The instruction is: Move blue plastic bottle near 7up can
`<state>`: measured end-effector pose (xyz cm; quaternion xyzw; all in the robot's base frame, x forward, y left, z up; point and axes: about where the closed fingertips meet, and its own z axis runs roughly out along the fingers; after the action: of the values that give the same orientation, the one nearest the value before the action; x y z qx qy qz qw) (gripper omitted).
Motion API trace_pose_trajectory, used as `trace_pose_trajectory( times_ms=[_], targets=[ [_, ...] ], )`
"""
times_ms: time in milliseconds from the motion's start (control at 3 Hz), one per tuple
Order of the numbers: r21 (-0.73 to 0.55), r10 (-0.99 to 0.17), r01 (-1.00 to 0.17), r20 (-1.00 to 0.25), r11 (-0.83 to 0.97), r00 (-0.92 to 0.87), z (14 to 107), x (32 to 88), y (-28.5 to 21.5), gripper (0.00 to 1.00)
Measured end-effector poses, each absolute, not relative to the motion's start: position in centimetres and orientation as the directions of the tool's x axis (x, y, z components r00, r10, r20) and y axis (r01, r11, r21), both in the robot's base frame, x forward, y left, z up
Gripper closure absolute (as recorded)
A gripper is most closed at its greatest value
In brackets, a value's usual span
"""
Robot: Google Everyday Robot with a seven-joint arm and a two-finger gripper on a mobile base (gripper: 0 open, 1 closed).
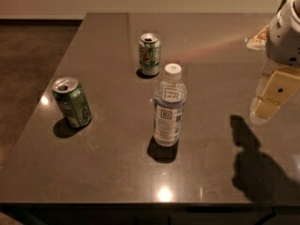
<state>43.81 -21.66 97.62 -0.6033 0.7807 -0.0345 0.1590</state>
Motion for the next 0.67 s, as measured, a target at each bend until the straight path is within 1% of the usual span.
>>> trace_pose_trajectory(
  times_ms=[333, 667],
  targets=[
    [-0.248, -0.952, -0.930, -0.211, 0.270, -0.220, 97.73, 43.83, -21.62, 0.00],
    [-0.243, -0.939, -0.933, -0.285, 0.265, -0.193, 97.78, 43.74, -20.65, 0.00]
  ],
)
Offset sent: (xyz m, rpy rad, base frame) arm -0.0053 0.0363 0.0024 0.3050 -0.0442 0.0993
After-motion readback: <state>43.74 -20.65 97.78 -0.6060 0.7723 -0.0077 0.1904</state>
